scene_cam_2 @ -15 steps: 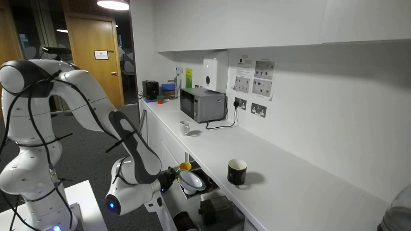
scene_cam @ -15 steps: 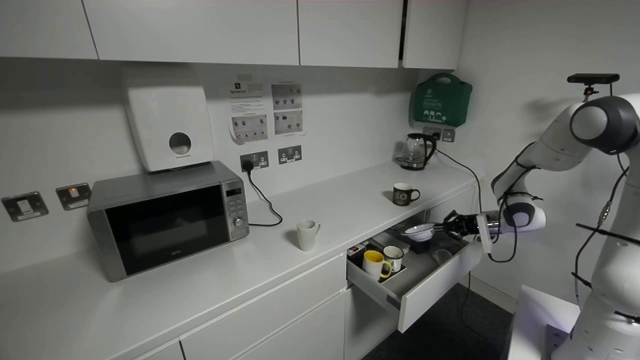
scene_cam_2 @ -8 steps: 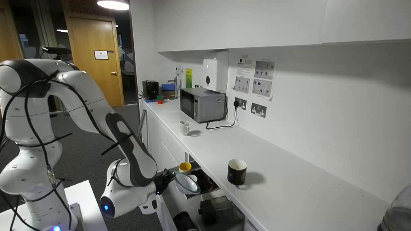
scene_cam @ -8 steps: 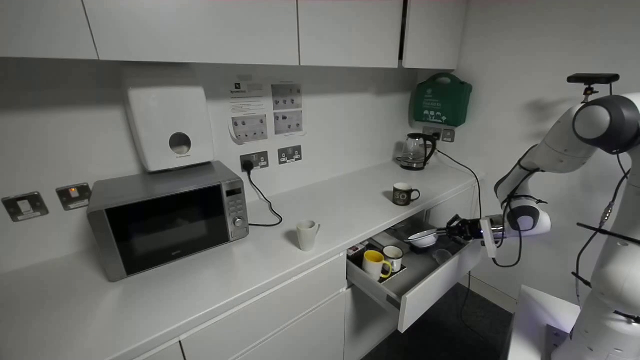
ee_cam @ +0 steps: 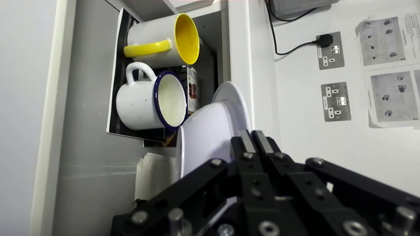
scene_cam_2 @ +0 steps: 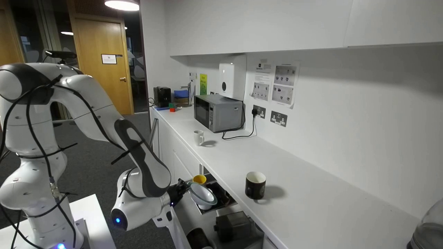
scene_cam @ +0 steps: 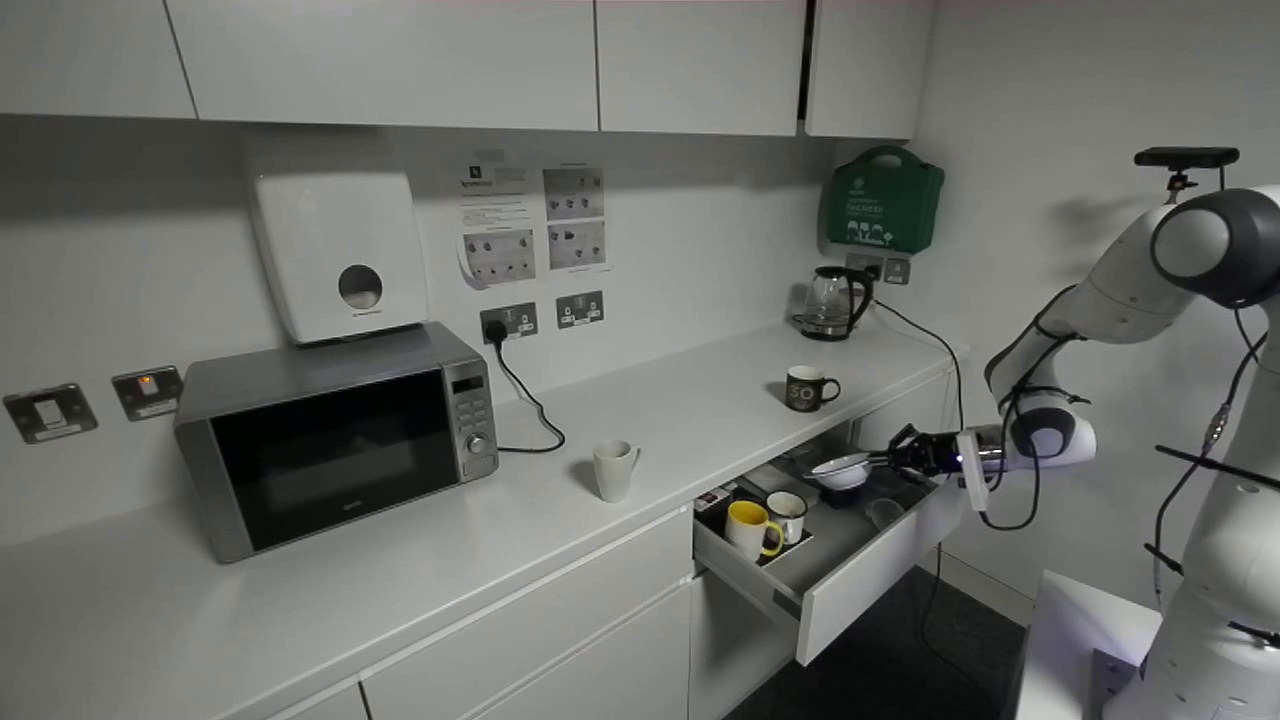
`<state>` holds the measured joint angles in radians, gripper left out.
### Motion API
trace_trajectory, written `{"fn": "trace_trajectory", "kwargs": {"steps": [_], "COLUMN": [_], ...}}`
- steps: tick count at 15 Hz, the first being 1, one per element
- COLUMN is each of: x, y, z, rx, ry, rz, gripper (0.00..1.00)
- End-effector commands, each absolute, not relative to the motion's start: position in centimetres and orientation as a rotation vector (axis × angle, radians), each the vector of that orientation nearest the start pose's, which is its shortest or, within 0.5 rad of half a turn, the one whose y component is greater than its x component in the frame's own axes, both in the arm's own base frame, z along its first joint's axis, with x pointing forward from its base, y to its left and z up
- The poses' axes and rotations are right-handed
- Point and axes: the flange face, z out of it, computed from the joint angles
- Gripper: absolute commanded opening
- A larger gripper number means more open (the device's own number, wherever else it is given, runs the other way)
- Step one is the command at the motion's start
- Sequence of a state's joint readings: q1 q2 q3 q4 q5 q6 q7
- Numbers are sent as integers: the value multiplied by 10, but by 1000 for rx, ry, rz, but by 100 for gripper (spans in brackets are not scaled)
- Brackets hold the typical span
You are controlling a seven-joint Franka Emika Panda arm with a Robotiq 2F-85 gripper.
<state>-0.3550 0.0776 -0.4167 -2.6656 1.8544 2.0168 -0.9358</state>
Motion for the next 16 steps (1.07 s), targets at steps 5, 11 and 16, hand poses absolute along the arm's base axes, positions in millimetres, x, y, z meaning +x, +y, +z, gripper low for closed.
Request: {"fn": "trace_trajectory", "kwargs": {"steps": [5, 11, 16], "x": [340, 349, 356], "y": [-239, -237, -234], "z": [226, 224, 219], "rx": [-1495, -1509, -1521], "ry": [1208, 1197, 1191], "rz": [-680, -671, -656], "gripper": [1, 1, 1]}}
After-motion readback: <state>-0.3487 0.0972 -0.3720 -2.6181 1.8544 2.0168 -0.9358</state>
